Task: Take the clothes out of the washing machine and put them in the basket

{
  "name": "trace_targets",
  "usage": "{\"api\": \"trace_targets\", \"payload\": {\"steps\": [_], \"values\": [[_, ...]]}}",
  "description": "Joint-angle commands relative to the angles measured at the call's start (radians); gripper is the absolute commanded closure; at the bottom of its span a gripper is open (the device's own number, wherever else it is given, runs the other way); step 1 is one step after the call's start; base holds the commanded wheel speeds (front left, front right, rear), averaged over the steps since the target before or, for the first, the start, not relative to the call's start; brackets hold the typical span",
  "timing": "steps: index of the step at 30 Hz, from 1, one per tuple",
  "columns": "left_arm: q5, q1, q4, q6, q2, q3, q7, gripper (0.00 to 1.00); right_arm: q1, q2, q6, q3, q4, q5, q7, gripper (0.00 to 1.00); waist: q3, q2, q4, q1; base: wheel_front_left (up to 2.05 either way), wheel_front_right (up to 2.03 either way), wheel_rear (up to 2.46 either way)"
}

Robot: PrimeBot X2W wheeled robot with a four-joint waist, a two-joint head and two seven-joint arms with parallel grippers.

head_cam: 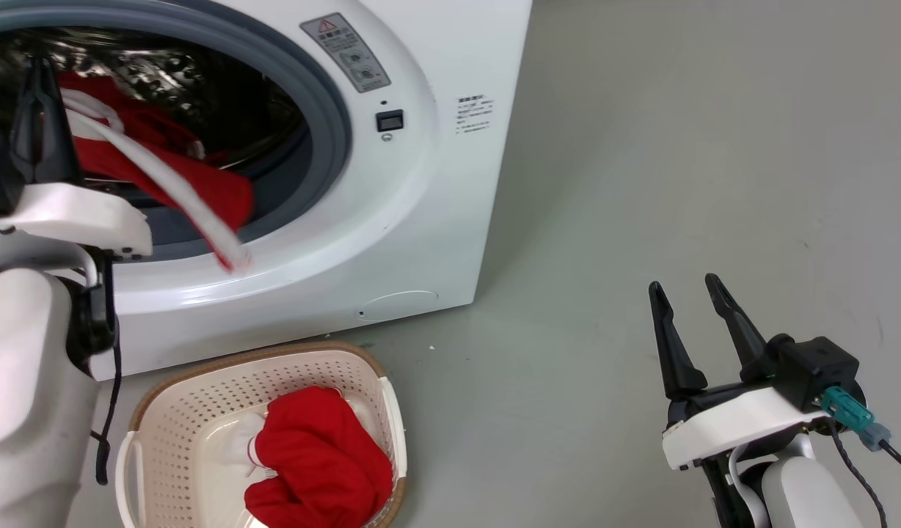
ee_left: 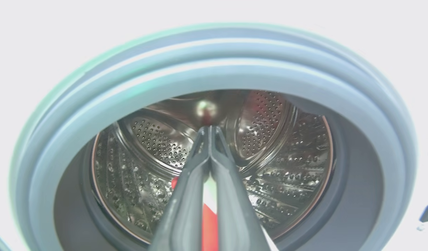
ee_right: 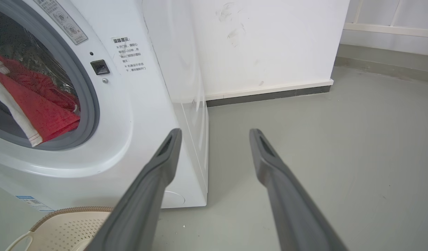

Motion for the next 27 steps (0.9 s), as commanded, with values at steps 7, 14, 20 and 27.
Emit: {"api": "trace_targets", "payload": {"steps": [7, 14, 20, 27], "values": [[0.006, 0.124, -0.235, 0.06, -0.005, -0.005, 0.036, 1.0, 0.032, 0.0, -0.001, -0.008, -0.036, -0.02, 0.028, 0.0, -0.026, -0.0001, 0.045, 0.0002, 0.0, 0.0, 0.0], [0.027, 0.247, -0.472, 0.123, 0.0, -0.019, 0.076, 1.0, 0.047, 0.0, -0.001, -0.015, -0.06, -0.033, 0.049, 0.0, -0.032, -0.0001, 0.078, 0.0002, 0.0, 0.0, 0.0], [0.047, 0.353, -0.642, 0.173, -0.002, -0.035, 0.105, 1.0, 0.065, 0.0, -0.001, -0.019, -0.082, -0.044, 0.068, 0.0, -0.036, -0.0001, 0.11, 0.0002, 0.0, 0.0, 0.0], [0.027, 0.478, -0.736, 0.216, -0.028, -0.053, 0.123, 1.0, 0.061, 0.0, -0.001, -0.023, -0.11, -0.058, 0.088, 0.0, -0.021, -0.0001, 0.145, 0.0002, 0.0, 0.0, 0.0]]}}
